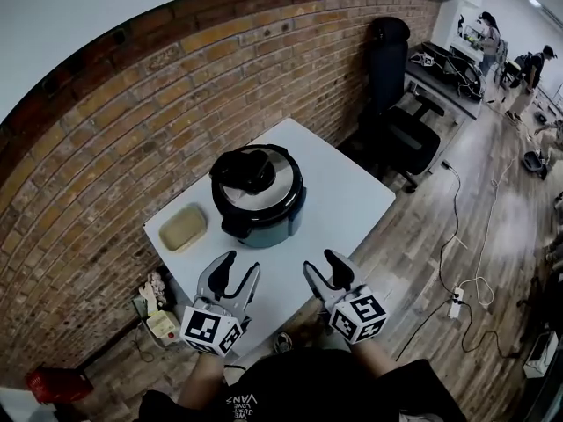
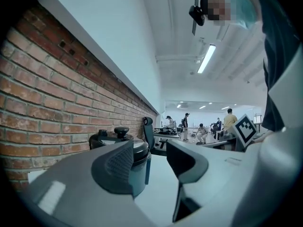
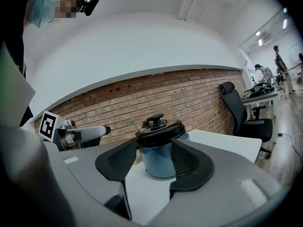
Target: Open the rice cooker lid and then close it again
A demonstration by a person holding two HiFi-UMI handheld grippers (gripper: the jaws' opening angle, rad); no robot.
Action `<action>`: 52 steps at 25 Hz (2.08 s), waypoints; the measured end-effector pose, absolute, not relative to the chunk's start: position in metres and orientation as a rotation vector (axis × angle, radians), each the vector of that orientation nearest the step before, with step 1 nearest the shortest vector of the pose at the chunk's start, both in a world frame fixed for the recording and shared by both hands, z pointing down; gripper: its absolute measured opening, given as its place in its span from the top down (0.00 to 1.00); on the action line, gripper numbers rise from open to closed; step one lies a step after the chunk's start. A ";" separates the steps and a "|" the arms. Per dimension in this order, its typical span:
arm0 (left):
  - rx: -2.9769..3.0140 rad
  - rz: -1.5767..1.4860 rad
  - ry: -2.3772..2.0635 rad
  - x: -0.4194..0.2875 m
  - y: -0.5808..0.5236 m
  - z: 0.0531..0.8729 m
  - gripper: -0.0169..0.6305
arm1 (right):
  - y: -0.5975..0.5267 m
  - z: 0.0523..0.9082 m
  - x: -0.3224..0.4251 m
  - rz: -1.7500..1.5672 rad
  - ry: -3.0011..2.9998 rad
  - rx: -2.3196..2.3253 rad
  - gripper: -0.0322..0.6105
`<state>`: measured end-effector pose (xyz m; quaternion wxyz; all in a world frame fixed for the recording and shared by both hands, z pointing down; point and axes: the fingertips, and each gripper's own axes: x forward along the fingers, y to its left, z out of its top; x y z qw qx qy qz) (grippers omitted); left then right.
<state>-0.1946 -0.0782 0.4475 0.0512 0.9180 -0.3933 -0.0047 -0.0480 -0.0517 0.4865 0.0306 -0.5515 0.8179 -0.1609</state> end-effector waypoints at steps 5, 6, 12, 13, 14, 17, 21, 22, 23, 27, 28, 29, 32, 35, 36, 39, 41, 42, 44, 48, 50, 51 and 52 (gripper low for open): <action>2.770 0.018 -1.326 -0.195 -0.106 0.444 0.68 | -0.093 0.489 -0.042 -0.505 2.588 -1.615 0.61; 2.753 0.021 -1.366 -0.197 -0.112 0.442 0.68 | -0.101 0.490 -0.041 -0.506 2.611 -1.589 0.61; 2.639 0.051 -1.555 -0.191 -0.147 0.440 0.68 | -0.153 0.490 -0.023 -0.528 2.737 -1.436 0.61; 2.624 0.053 -1.583 -0.189 -0.153 0.439 0.68 | -0.161 0.490 -0.020 -0.530 2.759 -1.407 0.61; 2.609 0.052 -1.609 -0.186 -0.159 0.439 0.68 | -0.170 0.489 -0.018 -0.531 2.778 -1.377 0.61; 2.570 0.041 -1.681 -0.179 -0.174 0.435 0.67 | -0.190 0.487 -0.010 -0.526 2.830 -1.287 0.61; 2.595 0.098 -1.741 -0.170 -0.199 0.431 0.63 | -0.208 0.489 -0.003 -0.525 2.884 -1.182 0.61; 2.611 0.123 -1.745 -0.168 -0.206 0.431 0.62 | -0.210 0.489 -0.002 -0.524 2.898 -1.158 0.61; 2.625 0.148 -1.743 -0.165 -0.213 0.431 0.60 | -0.212 0.490 0.000 -0.523 2.911 -1.137 0.61; 2.648 0.198 -1.696 -0.156 -0.244 0.433 0.55 | -0.218 0.492 0.007 -0.515 2.947 -1.073 0.61; 2.647 0.212 -1.684 -0.154 -0.251 0.435 0.54 | -0.219 0.492 0.009 -0.515 2.951 -1.062 0.61; 2.644 0.227 -1.672 -0.153 -0.258 0.438 0.53 | -0.220 0.493 0.011 -0.516 2.953 -1.054 0.61; 2.642 0.264 -1.633 -0.148 -0.274 0.445 0.50 | -0.224 0.496 0.017 -0.522 2.955 -1.044 0.61; 2.650 0.333 -1.587 -0.144 -0.288 0.451 0.47 | -0.228 0.497 0.023 -0.522 2.952 -1.044 0.61; 2.654 0.366 -1.565 -0.143 -0.292 0.453 0.46 | -0.230 0.496 0.025 -0.523 2.950 -1.046 0.61; 2.665 0.497 -1.488 -0.139 -0.302 0.463 0.45 | -0.233 0.496 0.032 -0.521 2.940 -1.055 0.61; 2.662 0.562 -1.439 -0.137 -0.306 0.468 0.45 | -0.235 0.495 0.036 -0.522 2.932 -1.060 0.61; 2.660 0.574 -1.419 -0.137 -0.308 0.468 0.45 | -0.236 0.496 0.037 -0.523 2.930 -1.064 0.61; 2.655 0.569 -1.387 -0.135 -0.313 0.467 0.45 | -0.237 0.496 0.040 -0.525 2.928 -1.072 0.61; 2.636 0.568 -1.331 -0.131 -0.319 0.468 0.45 | -0.239 0.497 0.042 -0.536 2.904 -1.080 0.61; 2.635 0.624 -1.313 -0.130 -0.320 0.472 0.45 | -0.240 0.496 0.043 -0.536 2.897 -1.082 0.61; 2.642 0.670 -1.300 -0.129 -0.319 0.475 0.45 | -0.240 0.496 0.043 -0.537 2.894 -1.087 0.61; 2.650 0.716 -1.286 -0.128 -0.319 0.478 0.45 | -0.240 0.496 0.044 -0.539 2.889 -1.095 0.61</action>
